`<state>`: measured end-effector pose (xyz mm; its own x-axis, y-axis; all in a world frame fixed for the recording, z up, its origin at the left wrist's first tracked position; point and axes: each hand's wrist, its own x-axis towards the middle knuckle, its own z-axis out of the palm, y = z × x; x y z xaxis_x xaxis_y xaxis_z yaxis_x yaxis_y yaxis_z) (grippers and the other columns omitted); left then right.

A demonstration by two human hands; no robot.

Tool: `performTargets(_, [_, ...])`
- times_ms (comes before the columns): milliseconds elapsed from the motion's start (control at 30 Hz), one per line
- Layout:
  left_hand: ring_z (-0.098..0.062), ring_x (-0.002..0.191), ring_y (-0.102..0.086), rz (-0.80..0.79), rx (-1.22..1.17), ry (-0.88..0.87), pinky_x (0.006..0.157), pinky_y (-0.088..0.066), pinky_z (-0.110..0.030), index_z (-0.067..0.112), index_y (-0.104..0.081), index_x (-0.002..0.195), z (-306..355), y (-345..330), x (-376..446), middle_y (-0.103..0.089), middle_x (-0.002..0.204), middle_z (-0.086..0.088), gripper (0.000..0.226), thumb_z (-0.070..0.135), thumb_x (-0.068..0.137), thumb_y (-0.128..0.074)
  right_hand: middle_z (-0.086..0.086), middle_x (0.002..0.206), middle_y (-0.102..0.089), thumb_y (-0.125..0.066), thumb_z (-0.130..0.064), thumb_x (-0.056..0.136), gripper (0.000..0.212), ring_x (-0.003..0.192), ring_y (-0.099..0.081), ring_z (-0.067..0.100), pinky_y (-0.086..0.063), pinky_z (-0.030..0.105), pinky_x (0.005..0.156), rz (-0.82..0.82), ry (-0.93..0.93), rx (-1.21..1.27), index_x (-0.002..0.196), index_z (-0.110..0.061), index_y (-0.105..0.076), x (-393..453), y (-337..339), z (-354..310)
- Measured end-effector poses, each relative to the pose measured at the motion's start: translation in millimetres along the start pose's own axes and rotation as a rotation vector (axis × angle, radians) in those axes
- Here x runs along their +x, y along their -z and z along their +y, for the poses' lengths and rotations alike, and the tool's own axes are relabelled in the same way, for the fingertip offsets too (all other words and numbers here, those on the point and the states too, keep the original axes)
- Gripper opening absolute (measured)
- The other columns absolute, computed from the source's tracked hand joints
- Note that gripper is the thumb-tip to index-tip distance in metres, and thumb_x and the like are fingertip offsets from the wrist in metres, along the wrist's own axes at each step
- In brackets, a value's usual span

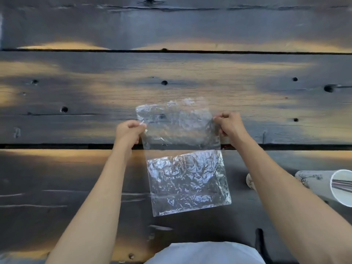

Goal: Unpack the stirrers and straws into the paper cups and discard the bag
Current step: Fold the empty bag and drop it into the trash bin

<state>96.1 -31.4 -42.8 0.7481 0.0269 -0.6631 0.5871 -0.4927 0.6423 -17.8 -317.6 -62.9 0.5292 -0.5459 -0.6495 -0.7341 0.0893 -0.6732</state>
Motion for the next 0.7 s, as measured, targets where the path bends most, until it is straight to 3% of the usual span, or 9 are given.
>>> performTargets(133, [-0.013, 0.050, -0.048, -0.004, -0.035, -0.113, 0.046, -0.043, -0.019, 0.008, -0.070, 0.090, -4, 12, -31, -0.059, 0.063, -0.004, 0.007, 0.015, 0.089, -0.069, 0.004, 0.060, -0.057, -0.058, -0.004, 0.094, 0.009, 0.039, -0.047, 0.009, -0.038, 0.021, 0.037, -0.081, 0.002, 0.188, 0.090, -0.005, -0.066, -36, 14, -1])
performTargets(267, [-0.007, 0.047, -0.060, -0.006, -0.119, -0.144, 0.046, -0.046, -0.014, 0.006, -0.070, 0.094, -18, 23, -62, -0.069, 0.067, -0.009, 0.005, 0.008, 0.090, -0.067, 0.011, 0.074, -0.068, -0.052, -0.001, 0.095, 0.013, 0.051, -0.060, 0.018, -0.047, 0.023, 0.045, -0.132, 0.000, 0.360, 0.093, -0.004, -0.064, -76, 22, 7])
performTargets(400, [-0.007, 0.052, -0.064, -0.039, -0.155, -0.188, 0.053, -0.049, -0.018, 0.010, -0.072, 0.091, -46, 37, -91, -0.073, 0.075, -0.008, 0.008, 0.003, 0.089, -0.068, 0.017, 0.078, -0.068, -0.045, -0.008, 0.098, 0.021, 0.050, -0.062, 0.020, -0.047, 0.025, 0.044, -0.132, 0.000, 0.451, 0.092, 0.000, -0.063, -110, 28, 27])
performTargets(533, [-0.013, 0.057, -0.067, -0.081, -0.124, -0.208, 0.054, -0.052, -0.019, 0.009, -0.074, 0.090, -77, 43, -122, -0.077, 0.076, -0.006, 0.012, -0.001, 0.087, -0.069, 0.011, 0.074, -0.065, -0.046, -0.024, 0.102, 0.030, 0.055, -0.062, 0.021, -0.047, 0.029, 0.052, -0.158, -0.023, 0.443, 0.088, -0.005, -0.064, -134, 36, 55])
performTargets(700, [-0.024, 0.070, -0.064, -0.096, -0.162, -0.124, 0.059, -0.055, -0.024, 0.002, -0.074, 0.090, -120, 45, -147, -0.076, 0.086, -0.016, 0.026, -0.009, 0.095, -0.051, 0.012, 0.082, -0.072, -0.051, -0.014, 0.098, 0.016, 0.062, -0.065, 0.022, -0.051, 0.028, 0.056, -0.179, -0.038, 0.329, 0.091, -0.006, -0.063, -157, 44, 83])
